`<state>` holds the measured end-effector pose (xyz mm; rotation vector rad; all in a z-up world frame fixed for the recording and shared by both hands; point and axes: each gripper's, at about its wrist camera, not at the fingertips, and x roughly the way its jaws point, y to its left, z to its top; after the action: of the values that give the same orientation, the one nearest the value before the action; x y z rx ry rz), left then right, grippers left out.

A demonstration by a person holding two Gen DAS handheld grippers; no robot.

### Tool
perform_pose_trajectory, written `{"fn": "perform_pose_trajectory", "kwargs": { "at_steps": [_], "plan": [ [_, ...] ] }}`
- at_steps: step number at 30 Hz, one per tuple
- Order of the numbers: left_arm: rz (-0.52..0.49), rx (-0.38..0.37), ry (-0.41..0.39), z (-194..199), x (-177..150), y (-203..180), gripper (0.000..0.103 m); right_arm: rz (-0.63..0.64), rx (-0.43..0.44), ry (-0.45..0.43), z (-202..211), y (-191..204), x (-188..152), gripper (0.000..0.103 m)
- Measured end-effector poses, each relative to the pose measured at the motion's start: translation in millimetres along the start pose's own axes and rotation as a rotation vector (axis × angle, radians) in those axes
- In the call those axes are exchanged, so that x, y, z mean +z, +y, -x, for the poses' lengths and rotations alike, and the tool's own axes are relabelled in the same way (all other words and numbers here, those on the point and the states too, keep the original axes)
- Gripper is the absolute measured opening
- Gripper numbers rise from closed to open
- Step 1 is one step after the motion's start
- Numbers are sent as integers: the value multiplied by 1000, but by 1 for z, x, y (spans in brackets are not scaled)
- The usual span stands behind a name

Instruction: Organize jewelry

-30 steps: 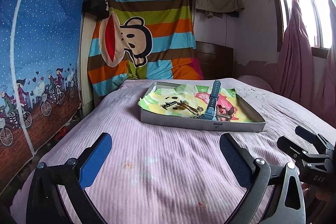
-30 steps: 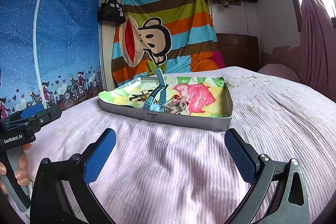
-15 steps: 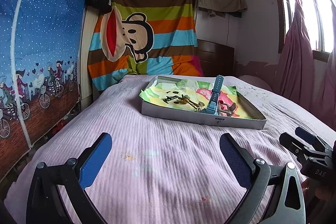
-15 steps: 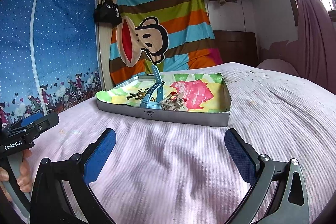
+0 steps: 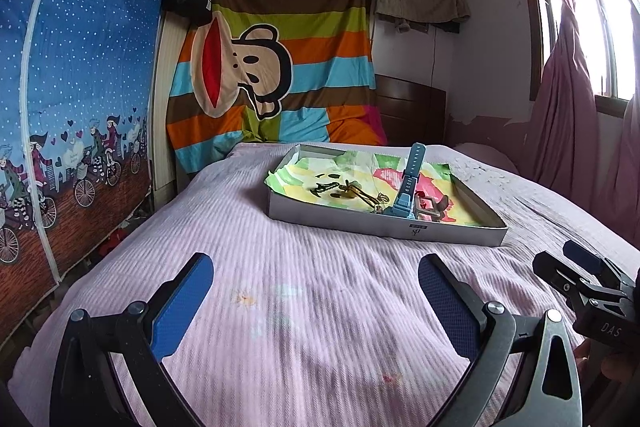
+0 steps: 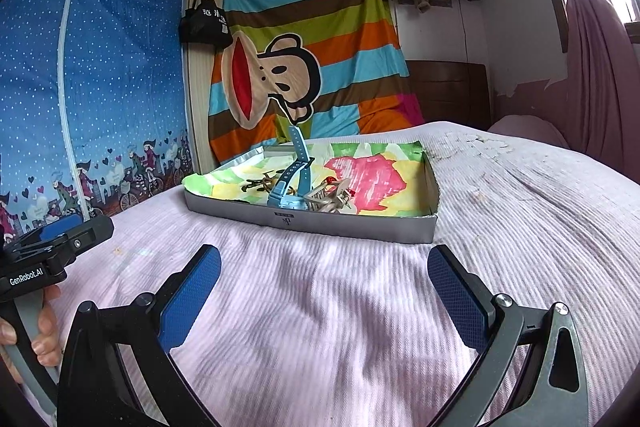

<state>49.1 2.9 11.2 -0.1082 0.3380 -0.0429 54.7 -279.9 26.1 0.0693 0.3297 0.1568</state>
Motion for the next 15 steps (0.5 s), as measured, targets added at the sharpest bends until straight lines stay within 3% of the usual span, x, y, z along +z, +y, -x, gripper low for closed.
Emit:
{"fn": "perform_pose_trajectory", "kwargs": {
  "at_steps": [15],
  "plan": [
    [2, 0, 0, 1, 1, 0, 103, 1, 0, 0, 1, 0, 0, 102]
  ]
}}
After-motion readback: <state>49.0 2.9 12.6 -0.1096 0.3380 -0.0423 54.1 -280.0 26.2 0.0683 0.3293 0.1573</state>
